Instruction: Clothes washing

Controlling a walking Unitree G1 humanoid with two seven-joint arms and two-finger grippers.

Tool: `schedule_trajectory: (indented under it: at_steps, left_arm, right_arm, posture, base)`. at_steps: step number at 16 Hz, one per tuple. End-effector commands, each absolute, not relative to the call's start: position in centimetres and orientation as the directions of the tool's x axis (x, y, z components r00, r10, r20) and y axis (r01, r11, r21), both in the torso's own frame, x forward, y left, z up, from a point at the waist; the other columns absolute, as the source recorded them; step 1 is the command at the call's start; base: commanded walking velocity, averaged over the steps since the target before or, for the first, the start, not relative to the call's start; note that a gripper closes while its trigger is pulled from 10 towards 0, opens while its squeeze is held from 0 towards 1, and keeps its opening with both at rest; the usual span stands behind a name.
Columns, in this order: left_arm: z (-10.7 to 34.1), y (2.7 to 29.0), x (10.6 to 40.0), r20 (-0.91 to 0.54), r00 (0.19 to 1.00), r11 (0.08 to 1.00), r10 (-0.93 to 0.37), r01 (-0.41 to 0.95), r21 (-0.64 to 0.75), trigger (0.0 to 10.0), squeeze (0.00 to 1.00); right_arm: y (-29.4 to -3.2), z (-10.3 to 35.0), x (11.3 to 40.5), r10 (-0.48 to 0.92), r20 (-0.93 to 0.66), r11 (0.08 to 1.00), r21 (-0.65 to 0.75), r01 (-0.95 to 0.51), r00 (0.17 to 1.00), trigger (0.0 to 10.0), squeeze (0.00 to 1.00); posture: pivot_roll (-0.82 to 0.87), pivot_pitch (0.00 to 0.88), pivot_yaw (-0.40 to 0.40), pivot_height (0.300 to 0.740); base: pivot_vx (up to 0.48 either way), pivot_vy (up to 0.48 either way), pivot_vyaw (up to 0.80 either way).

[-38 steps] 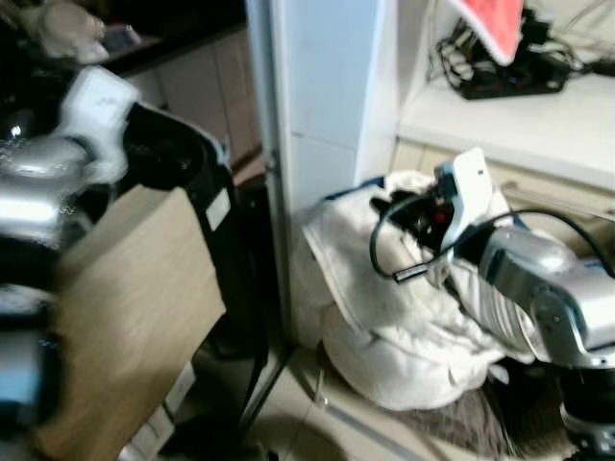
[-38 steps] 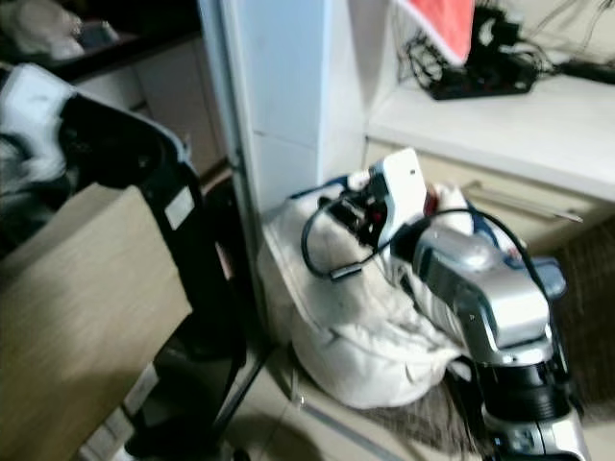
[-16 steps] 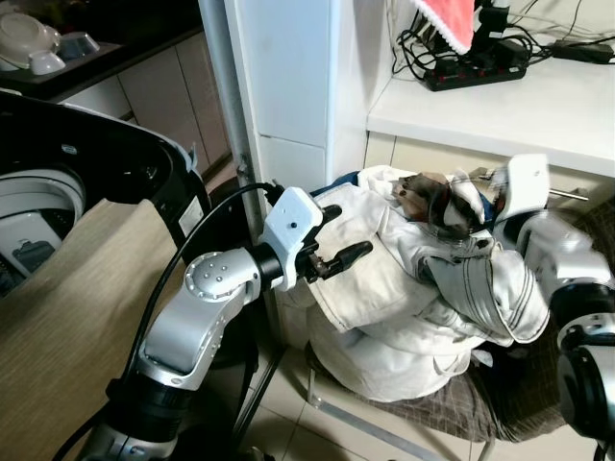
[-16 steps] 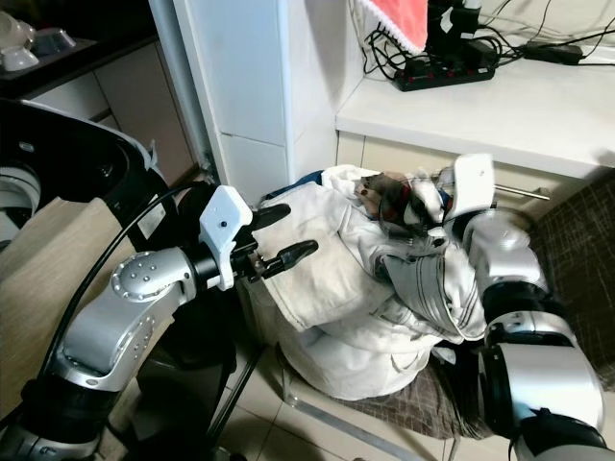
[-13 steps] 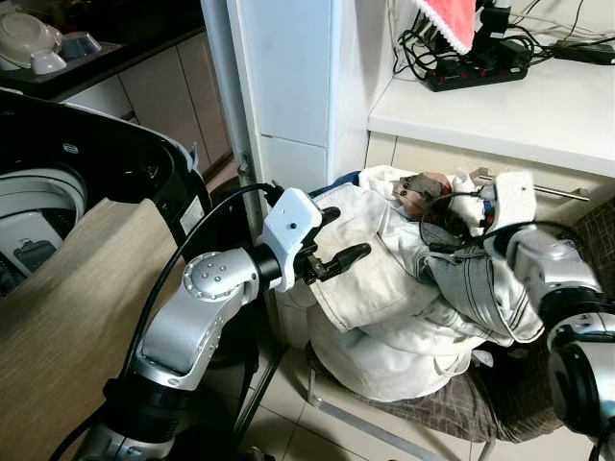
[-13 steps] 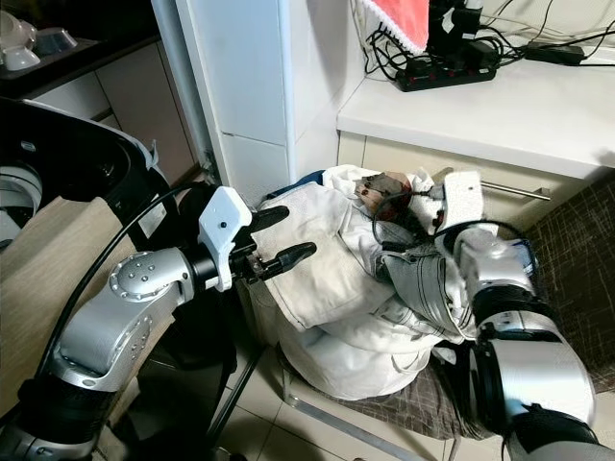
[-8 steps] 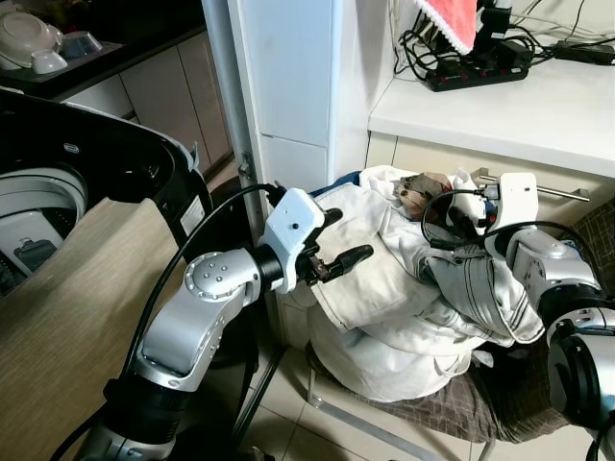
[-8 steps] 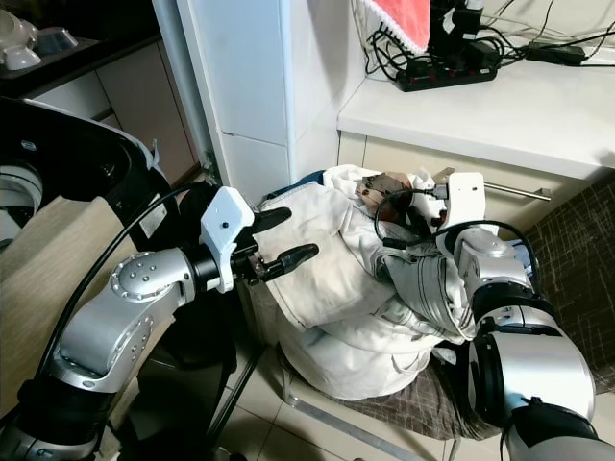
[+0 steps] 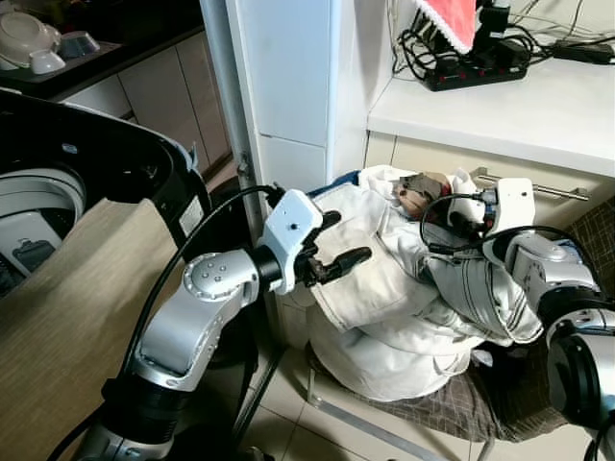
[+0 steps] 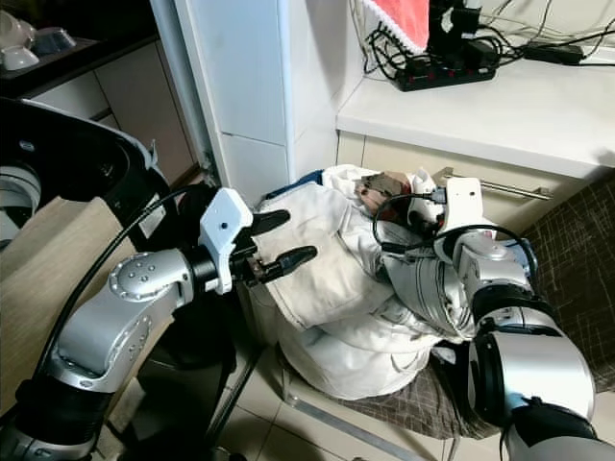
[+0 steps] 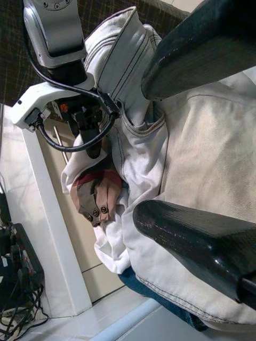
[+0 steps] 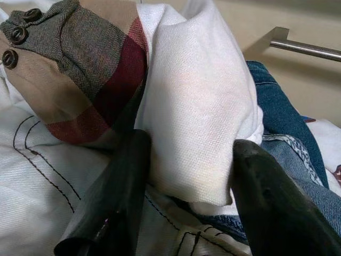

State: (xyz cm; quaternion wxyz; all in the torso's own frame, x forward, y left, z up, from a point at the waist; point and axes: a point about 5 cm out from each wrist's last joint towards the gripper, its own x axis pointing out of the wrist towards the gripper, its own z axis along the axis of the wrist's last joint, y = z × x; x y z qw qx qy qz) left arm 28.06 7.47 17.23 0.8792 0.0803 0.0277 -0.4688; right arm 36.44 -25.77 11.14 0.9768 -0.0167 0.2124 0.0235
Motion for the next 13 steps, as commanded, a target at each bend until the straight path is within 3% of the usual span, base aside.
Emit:
schedule_trajectory:
  at_steps: [1, 11, 13]
  left_arm:
    - [17.3, 7.5, 27.8, -0.131, 0.551, 0.538, -0.824, 0.834, 0.119, 10.0, 0.00]
    - [17.7, 7.7, 28.1, -0.130, 0.557, 0.542, -0.820, 0.830, 0.132, 10.0, 0.00]
    - [17.9, 7.5, 28.2, -0.102, 0.569, 0.556, -0.816, 0.821, 0.128, 10.0, 0.00]
  right_arm:
    - [-25.2, 11.4, 36.8, 0.055, -0.410, 0.997, -0.019, -0.068, 0.910, 0.0, 0.00]
    - [-25.6, 11.1, 36.5, 0.033, -0.385, 0.999, 0.022, -0.027, 0.922, 0.0, 0.00]
    - [-26.0, 12.4, 36.9, 0.039, -0.293, 0.995, 0.103, -0.009, 0.955, 0.0, 0.00]
  posture:
    - [-0.06, 0.000, 0.071, 0.740]
    - [-0.04, 0.000, 0.087, 0.740]
    - [-0.05, 0.000, 0.080, 0.740]
  base:
    - [0.000, 0.000, 0.00]
    - [0.000, 0.000, 0.00]
    - [0.000, 0.000, 0.00]
